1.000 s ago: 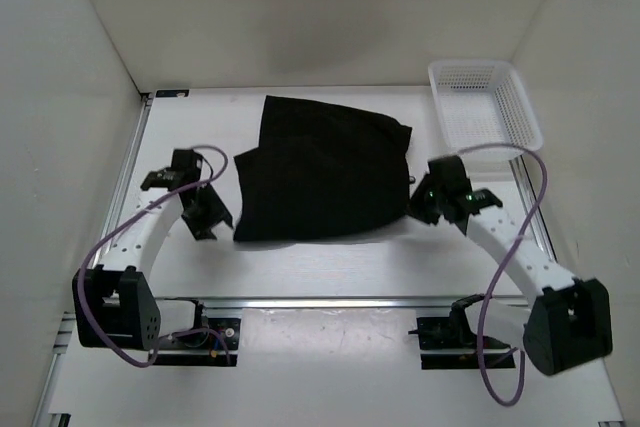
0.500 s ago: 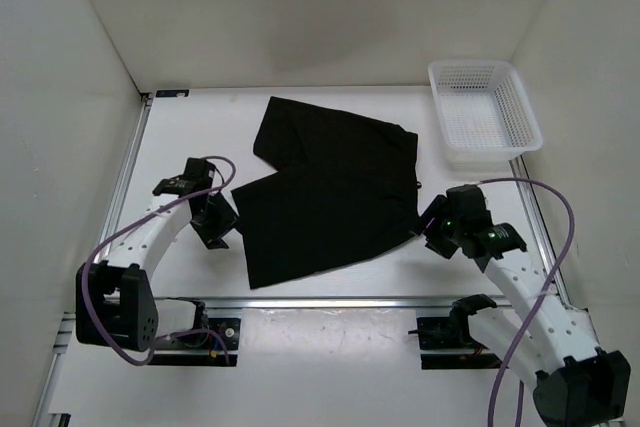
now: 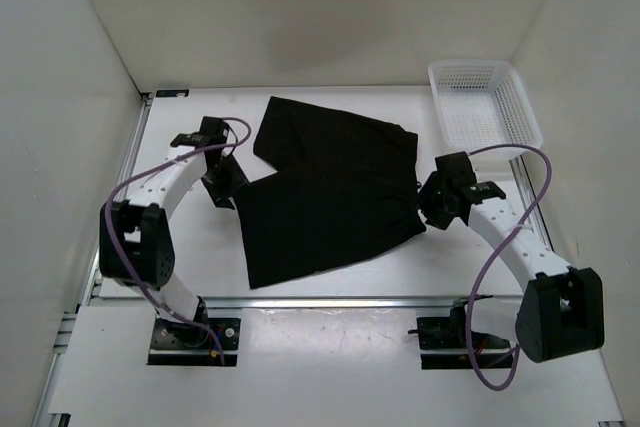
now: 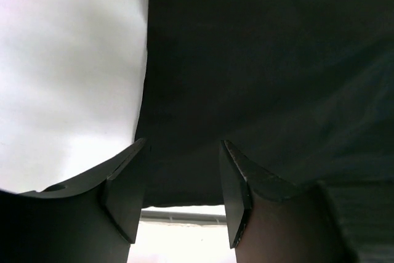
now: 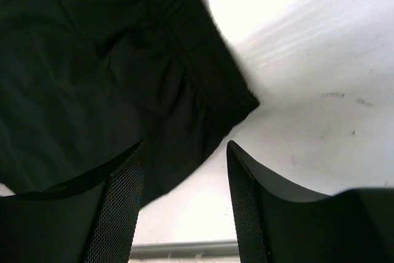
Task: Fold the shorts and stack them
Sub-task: Flatten the shorts out
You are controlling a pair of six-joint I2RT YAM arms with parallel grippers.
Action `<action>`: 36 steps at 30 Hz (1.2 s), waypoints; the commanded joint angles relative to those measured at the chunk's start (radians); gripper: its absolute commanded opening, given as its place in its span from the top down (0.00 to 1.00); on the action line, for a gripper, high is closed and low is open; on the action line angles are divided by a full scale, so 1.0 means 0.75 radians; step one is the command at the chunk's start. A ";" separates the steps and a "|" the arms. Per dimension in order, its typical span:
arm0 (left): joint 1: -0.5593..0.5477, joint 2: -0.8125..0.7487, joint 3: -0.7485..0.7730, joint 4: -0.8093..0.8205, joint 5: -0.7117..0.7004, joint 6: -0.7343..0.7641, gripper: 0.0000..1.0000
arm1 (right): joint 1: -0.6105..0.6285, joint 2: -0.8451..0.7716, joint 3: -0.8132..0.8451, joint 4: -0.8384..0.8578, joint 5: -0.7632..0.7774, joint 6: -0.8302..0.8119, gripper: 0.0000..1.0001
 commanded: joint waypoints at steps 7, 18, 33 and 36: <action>-0.006 0.518 0.771 -0.190 -0.146 0.172 0.40 | -0.049 0.254 0.299 0.103 0.025 -0.125 0.81; -0.006 1.105 1.369 -0.278 -0.085 0.201 0.25 | -0.025 0.847 0.932 -0.022 0.125 -0.280 0.49; 0.049 1.120 1.488 -0.289 -0.160 0.219 0.90 | -0.012 1.124 1.336 -0.155 0.228 -0.378 0.48; 0.105 0.891 1.251 -0.130 -0.154 0.219 0.90 | -0.012 1.136 1.372 -0.155 0.214 -0.454 0.48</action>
